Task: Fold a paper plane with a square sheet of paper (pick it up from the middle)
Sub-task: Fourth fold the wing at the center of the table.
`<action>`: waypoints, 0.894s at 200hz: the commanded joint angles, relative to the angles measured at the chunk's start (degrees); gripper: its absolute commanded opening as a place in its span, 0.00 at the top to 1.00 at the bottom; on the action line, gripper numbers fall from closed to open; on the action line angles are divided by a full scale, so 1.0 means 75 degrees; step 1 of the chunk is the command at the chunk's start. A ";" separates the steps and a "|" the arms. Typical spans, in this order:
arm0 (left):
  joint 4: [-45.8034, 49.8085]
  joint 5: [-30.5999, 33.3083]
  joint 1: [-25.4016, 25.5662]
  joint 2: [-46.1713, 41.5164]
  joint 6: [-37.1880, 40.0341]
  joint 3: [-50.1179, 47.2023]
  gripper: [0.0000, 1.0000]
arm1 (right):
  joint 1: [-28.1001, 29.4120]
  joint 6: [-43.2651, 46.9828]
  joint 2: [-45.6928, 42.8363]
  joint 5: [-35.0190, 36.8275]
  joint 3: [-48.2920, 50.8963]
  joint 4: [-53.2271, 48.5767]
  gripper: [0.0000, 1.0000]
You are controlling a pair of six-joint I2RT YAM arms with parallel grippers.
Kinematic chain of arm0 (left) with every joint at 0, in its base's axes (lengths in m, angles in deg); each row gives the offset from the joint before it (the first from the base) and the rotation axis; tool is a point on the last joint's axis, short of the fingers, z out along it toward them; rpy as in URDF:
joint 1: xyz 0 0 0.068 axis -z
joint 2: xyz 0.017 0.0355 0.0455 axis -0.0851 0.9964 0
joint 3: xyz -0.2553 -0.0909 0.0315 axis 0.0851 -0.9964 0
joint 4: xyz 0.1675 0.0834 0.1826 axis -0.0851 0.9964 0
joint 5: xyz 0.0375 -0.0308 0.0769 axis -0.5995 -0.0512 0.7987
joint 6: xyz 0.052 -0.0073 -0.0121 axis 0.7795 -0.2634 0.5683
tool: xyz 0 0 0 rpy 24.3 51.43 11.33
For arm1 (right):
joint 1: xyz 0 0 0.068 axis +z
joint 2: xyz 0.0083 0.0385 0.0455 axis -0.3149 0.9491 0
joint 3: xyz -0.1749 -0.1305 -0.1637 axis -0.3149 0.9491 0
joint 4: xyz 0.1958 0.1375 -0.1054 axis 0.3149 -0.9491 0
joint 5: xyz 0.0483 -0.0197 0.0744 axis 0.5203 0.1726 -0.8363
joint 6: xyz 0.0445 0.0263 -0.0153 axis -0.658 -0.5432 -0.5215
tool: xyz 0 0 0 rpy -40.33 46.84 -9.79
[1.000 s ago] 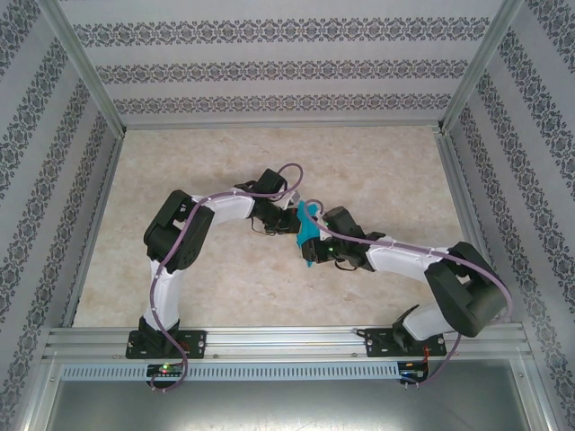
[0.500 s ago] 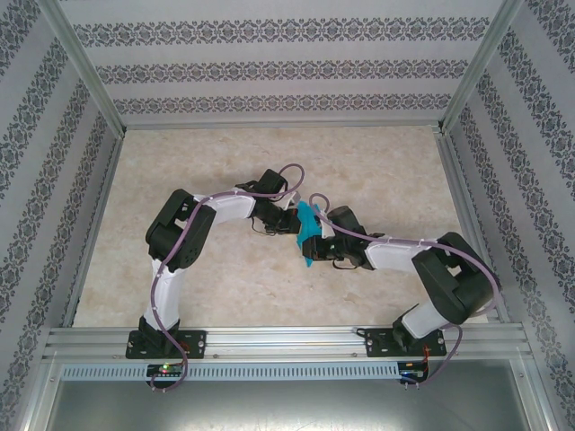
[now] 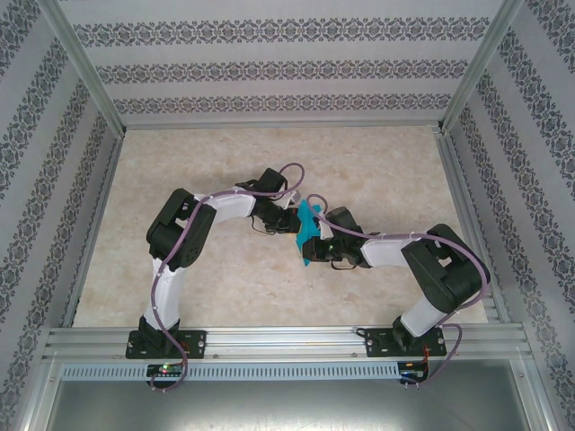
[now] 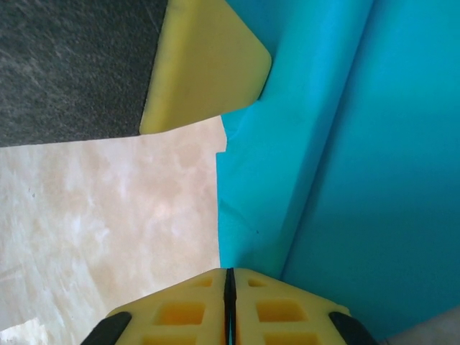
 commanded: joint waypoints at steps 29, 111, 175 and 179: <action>0.0599 0.0310 -0.0163 0.0288 0.0354 0.0357 0.92 | 0.0103 0.0580 0.0483 0.0298 -0.0101 -0.0914 0.92; 0.1611 0.0902 -0.0216 -0.0439 0.0479 0.1315 0.76 | 0.0176 0.0866 0.0709 0.0600 -0.0205 -0.1175 0.95; 0.1982 0.1526 -0.0273 -0.1348 0.0261 0.1310 0.69 | 0.0223 0.1013 0.0605 0.0660 -0.0288 -0.1231 0.97; 0.1934 0.1477 -0.0275 -0.1409 0.0230 0.1271 0.69 | 0.0225 0.1016 0.0603 0.0658 -0.0288 -0.1225 0.97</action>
